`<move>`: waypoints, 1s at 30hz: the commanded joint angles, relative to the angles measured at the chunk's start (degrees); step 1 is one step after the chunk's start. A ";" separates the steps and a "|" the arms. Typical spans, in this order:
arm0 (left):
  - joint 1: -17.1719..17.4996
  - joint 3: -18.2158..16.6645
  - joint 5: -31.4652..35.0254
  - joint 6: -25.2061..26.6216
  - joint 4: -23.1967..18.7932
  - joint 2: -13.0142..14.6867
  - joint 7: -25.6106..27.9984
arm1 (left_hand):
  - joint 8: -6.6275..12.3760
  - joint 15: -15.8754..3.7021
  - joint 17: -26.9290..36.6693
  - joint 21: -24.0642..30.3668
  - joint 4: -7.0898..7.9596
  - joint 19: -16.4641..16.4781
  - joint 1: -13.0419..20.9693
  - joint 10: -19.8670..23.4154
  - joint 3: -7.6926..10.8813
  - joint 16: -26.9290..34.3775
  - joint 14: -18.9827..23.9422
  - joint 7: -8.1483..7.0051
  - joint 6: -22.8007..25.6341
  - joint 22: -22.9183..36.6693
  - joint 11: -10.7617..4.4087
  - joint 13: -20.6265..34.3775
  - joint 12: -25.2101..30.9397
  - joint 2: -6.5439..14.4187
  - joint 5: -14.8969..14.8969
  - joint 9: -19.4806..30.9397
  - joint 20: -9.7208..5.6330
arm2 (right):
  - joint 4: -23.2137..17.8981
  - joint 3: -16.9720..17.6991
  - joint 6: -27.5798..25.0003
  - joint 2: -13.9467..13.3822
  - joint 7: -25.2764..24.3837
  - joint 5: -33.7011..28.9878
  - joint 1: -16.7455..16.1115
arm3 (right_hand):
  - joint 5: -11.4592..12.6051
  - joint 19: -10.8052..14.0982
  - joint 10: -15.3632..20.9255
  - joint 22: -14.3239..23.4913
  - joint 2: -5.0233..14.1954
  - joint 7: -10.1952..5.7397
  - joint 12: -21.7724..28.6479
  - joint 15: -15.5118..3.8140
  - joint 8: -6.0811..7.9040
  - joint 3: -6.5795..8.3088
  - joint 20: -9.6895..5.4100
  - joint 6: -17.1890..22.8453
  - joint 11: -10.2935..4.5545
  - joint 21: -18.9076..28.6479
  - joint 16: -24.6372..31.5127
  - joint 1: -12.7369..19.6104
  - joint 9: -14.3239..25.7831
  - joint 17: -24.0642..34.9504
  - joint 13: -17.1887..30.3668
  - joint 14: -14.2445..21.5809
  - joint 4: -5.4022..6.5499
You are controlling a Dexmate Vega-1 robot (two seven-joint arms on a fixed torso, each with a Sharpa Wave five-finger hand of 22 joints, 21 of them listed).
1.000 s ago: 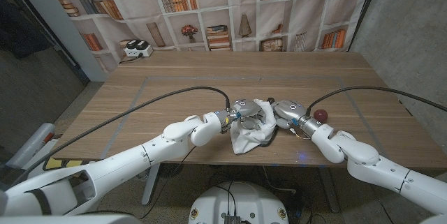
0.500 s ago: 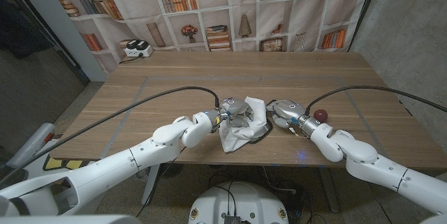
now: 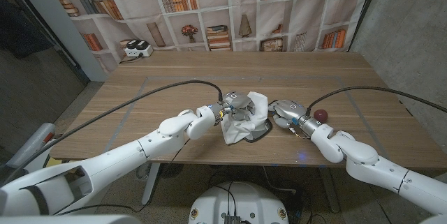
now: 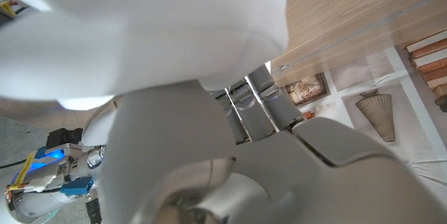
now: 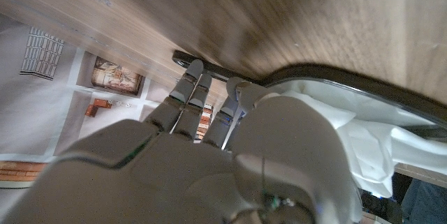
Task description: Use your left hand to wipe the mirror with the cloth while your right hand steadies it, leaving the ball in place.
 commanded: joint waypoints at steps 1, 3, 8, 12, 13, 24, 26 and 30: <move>-4.96 2.91 -0.14 -6.71 7.43 -5.70 1.78 | 0.27 -0.09 0.20 0.66 0.29 -0.41 0.35 2.81 0.08 -0.19 0.43 0.34 1.55 -0.16 -2.10 0.20 0.28 0.14 0.37 0.19 -5.92 | -1.20 0.33 -1.37 -0.38 -0.25 0.27 -1.16 | 0.23 0.09 0.03 0.11 0.09 1.20 0.18 -9.32 0.35 0.13 -9.16 1.68 0.13 0.40 0.22 -0.14 0.41 0.10 0.15 0.28 -0.14; -5.42 3.51 -0.59 -8.19 8.73 -6.78 2.14 | 0.24 -0.08 0.22 0.70 0.31 -0.48 0.35 2.79 0.07 -0.20 0.43 0.36 1.48 -0.22 -2.09 0.22 0.28 0.14 0.37 0.19 -5.86 | -1.26 0.31 -1.51 -0.39 -0.16 0.25 -1.20 | 0.25 0.07 0.03 0.11 0.09 1.20 0.18 -9.32 0.36 0.15 -9.18 1.71 0.14 0.43 0.22 -0.15 0.41 0.11 0.15 0.27 -0.14; -6.32 5.10 -1.63 -12.31 11.32 -9.03 2.80 | 0.25 -0.06 0.36 1.03 0.40 -0.56 0.38 2.89 0.03 -0.23 0.47 0.53 1.57 -0.52 -2.12 0.22 0.32 0.12 0.37 0.18 -5.91 | -1.11 0.19 -1.36 -0.27 -0.19 0.19 -0.98 | 0.27 0.04 0.03 0.11 0.07 1.20 0.18 -9.31 0.35 0.14 -9.20 1.69 0.16 0.48 0.22 -0.15 0.41 0.12 0.15 0.27 -0.17; -6.15 5.71 -2.54 -14.38 11.57 -9.58 2.68 | 0.25 -0.08 0.46 1.20 0.45 -0.78 0.43 2.77 0.01 -0.34 0.27 0.48 1.51 -0.72 -2.04 0.29 0.31 0.11 0.38 0.25 -5.88 | -0.88 0.13 -1.00 -0.14 -0.21 0.18 -0.56 | 0.28 0.05 0.03 0.11 0.08 1.19 0.17 -9.38 0.36 0.15 -9.26 1.75 0.16 0.53 0.22 -0.16 0.41 0.13 0.15 0.27 -0.16; -5.94 5.68 -2.90 -14.61 11.45 -9.58 2.62 | 0.26 -0.08 0.48 1.20 0.45 -0.92 0.44 2.78 0.00 -0.38 0.20 0.46 1.43 -0.76 -2.05 0.30 0.32 0.11 0.38 0.31 -5.86 | -0.76 0.12 -0.81 -0.12 -0.32 0.19 -0.44 | 0.29 0.05 0.02 0.11 0.10 1.19 0.17 -9.39 0.36 0.16 -9.28 1.75 0.16 0.54 0.23 -0.16 0.42 0.14 0.15 0.28 -0.15; -1.60 3.49 -5.04 -12.26 6.03 -6.21 2.56 | 0.28 -0.10 0.56 1.23 0.58 -2.12 0.63 2.74 -0.05 -1.26 -1.45 0.39 1.42 -1.62 -2.08 0.22 0.28 -0.01 0.40 0.37 -5.53 | 0.30 -0.17 0.45 0.31 -0.55 -0.11 0.89 | 0.33 0.01 -0.02 0.12 0.08 1.19 0.15 -9.53 0.27 0.12 -9.34 1.53 0.18 0.75 0.25 -0.20 0.42 0.22 0.15 0.27 -0.15; -0.39 2.64 -5.33 -10.74 4.29 -4.99 2.51 | 0.26 -0.10 0.57 1.23 0.62 -2.24 0.63 2.67 -0.07 -1.32 -1.54 0.44 1.39 -1.75 -2.05 0.21 0.24 -0.01 0.40 0.36 -5.49 | 0.45 -0.16 0.59 0.38 -0.75 -0.12 1.00 | 0.34 0.00 -0.03 0.12 0.09 1.19 0.15 -9.54 0.27 0.11 -9.38 1.52 0.17 0.79 0.25 -0.21 0.42 0.23 0.15 0.27 -0.15; 2.29 0.65 -5.89 -6.92 0.34 -2.09 2.05 | 0.25 -0.12 0.58 1.30 0.64 -2.18 0.68 2.66 -0.05 -1.33 -1.46 0.43 1.29 -1.90 -2.05 0.21 0.24 0.03 0.41 0.41 -5.55 | 0.52 -0.07 0.52 0.35 -0.92 -0.20 1.06 | 0.36 -0.02 -0.04 0.12 0.08 1.20 0.15 -9.54 0.25 0.11 -9.35 1.47 0.17 0.86 0.25 -0.23 0.42 0.25 0.15 0.27 -0.14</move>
